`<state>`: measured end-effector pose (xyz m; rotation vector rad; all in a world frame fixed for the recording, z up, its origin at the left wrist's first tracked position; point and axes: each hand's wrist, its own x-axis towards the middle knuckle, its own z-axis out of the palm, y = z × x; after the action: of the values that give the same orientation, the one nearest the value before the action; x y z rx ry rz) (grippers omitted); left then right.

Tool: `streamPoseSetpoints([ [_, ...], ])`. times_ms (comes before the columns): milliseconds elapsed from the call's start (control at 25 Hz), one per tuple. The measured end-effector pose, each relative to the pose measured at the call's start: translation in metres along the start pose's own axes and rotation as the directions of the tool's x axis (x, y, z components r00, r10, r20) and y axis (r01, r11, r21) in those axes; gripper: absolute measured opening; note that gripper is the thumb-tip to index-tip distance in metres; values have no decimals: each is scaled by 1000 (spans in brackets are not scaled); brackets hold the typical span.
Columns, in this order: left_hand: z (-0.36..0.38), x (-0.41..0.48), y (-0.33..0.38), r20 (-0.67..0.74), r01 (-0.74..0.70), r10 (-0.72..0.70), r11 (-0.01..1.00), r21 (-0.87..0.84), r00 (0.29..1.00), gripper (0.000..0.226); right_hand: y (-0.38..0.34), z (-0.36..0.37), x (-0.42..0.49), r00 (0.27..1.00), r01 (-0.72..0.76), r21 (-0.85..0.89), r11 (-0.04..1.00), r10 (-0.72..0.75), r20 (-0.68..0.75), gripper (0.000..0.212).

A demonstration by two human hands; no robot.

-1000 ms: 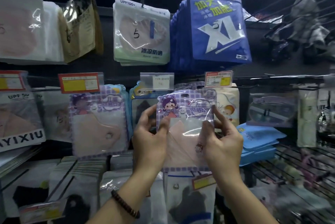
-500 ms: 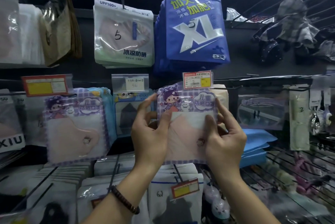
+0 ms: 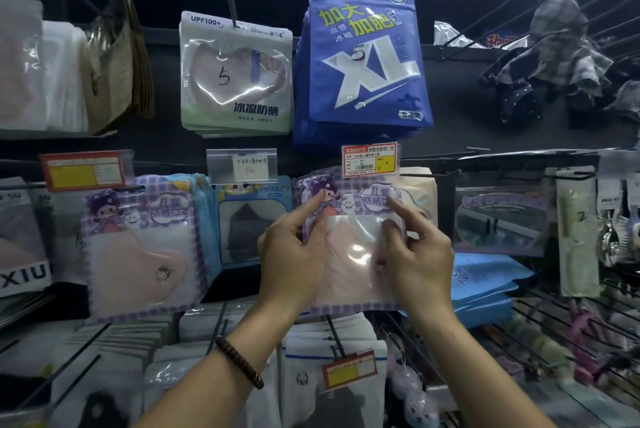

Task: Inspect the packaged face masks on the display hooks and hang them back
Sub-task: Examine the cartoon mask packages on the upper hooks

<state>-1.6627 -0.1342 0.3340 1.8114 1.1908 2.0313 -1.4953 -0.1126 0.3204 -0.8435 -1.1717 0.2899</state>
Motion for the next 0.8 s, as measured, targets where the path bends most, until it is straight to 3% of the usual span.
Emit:
streamPoseSetpoints([
  [240,0,7,4,78,-2,-15,976,216,997,60,-6,14,-2,995,43,-224,974,-23,94,53],
  [480,-8,8,5,190,66,-108,975,213,976,58,-14,31,-13,990,-25,-452,892,86,115,70],
  [560,-20,4,1,213,12,-67,969,247,975,54,-21,38,-25,995,-16,-457,889,61,83,69],
  [640,-38,-2,-4,192,-19,-37,958,286,981,40,-24,48,-41,995,97,-390,916,-76,68,57],
  [720,-62,-6,-10,120,-60,23,950,308,992,22,-26,62,-56,972,233,-262,937,-214,98,40],
  [800,-93,-14,-14,53,-97,85,939,329,995,15,-32,82,-75,950,288,-173,942,-258,177,29],
])
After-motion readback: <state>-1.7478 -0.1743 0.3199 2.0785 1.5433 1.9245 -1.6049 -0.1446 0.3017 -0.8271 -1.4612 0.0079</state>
